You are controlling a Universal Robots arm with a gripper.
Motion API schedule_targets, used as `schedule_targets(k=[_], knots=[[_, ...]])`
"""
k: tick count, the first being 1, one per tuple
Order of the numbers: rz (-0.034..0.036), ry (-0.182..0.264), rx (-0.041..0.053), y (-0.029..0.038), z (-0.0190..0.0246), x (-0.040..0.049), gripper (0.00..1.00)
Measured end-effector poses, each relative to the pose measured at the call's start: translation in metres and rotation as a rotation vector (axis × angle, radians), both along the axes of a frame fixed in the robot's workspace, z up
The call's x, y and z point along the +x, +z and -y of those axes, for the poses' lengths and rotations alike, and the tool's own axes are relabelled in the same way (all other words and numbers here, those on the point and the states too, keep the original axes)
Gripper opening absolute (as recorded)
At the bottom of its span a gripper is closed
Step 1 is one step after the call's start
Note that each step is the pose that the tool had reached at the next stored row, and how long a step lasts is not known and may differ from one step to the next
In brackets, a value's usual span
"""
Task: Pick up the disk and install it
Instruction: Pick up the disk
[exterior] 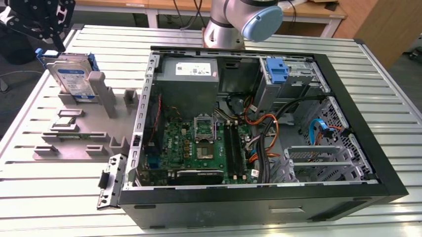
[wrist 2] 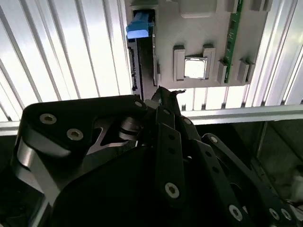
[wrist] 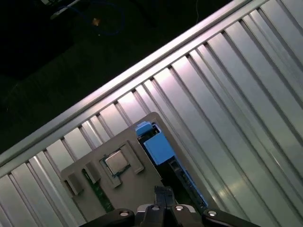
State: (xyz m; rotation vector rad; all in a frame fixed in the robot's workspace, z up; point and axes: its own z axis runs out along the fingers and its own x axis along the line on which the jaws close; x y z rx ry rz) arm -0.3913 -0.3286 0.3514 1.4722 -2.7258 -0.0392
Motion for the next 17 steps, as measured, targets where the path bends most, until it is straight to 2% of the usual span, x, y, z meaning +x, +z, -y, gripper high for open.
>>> schedule_targets(k=[17], knots=[[0.0003,0.288,0.0112,-0.0037,0.0000,-0.0001,0.10]])
